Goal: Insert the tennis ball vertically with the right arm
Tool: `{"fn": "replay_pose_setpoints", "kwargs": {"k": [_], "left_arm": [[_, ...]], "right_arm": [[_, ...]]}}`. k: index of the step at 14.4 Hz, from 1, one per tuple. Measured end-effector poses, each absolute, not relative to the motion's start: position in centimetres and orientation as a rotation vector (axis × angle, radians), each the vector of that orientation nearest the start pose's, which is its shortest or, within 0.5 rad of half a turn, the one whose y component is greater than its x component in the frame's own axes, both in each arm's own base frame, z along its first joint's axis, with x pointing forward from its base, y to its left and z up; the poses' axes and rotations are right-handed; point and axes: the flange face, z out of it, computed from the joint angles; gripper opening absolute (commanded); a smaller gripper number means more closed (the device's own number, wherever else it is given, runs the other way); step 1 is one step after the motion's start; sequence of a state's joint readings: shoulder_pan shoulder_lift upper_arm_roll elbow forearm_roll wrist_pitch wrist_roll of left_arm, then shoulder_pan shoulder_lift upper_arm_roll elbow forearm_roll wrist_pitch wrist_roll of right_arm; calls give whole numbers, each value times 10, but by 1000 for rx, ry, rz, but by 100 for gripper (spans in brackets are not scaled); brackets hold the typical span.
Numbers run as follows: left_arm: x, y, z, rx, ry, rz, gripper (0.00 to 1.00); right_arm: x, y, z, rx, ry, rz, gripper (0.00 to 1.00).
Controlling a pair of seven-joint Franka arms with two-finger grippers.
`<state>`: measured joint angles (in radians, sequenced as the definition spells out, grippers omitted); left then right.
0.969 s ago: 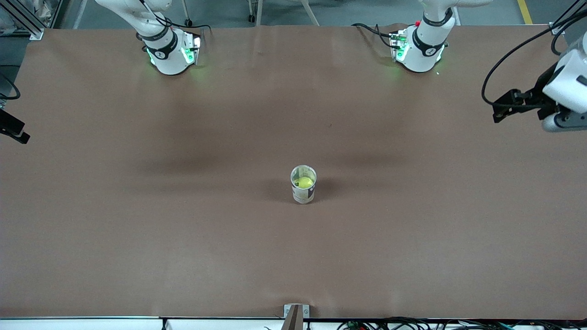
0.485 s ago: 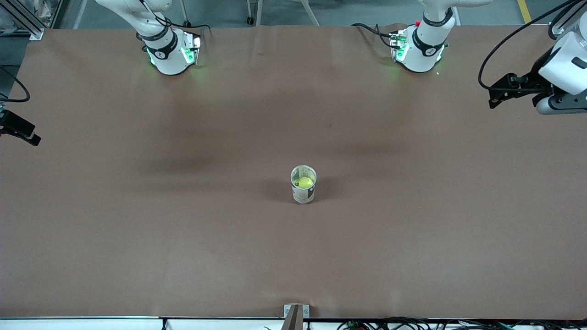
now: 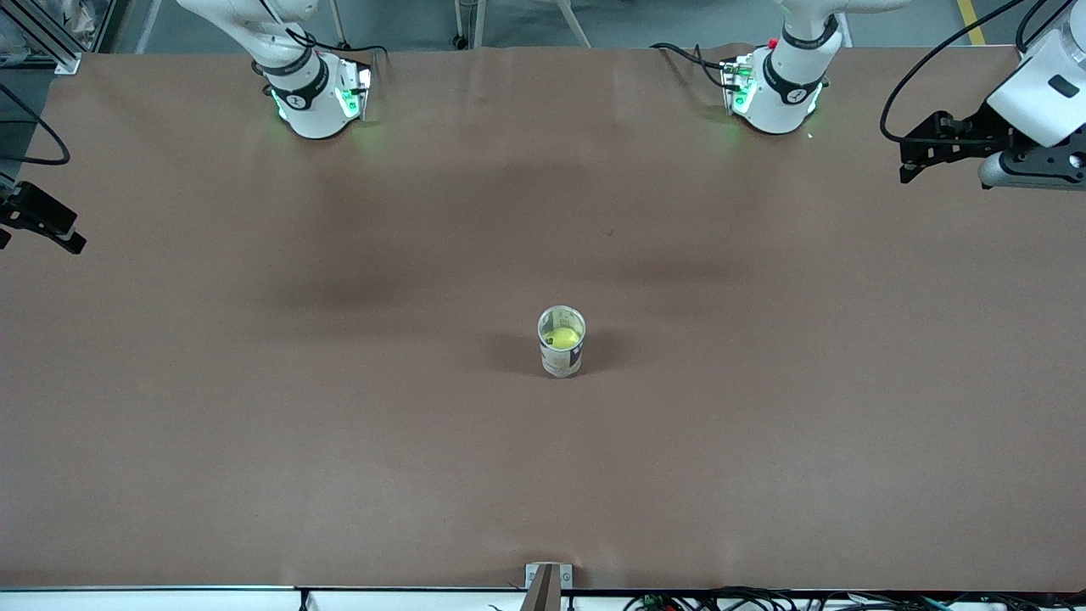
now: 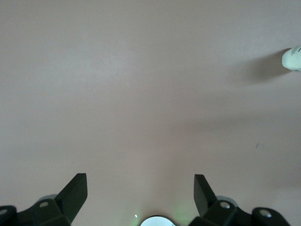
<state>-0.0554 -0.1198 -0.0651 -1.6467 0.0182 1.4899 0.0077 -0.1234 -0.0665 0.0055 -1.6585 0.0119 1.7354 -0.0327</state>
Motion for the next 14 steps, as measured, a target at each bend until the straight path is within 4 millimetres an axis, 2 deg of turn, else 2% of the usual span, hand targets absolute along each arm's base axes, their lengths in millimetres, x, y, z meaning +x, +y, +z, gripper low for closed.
{"fn": "replay_pose_setpoints", "kwargs": {"k": [7,10,14], "left_arm": [[503,-66,646,-3109,135,55,100],[503,-63,647,-3109,117,55,100],[504,-57,649,-3112,70,45,100]], "right_arm": [[546,-59,635,-3130,121,-225,100],[547,-49,634,-3134,91,-224,100],[547,-51,634,-3135,95,-224,100]]}}
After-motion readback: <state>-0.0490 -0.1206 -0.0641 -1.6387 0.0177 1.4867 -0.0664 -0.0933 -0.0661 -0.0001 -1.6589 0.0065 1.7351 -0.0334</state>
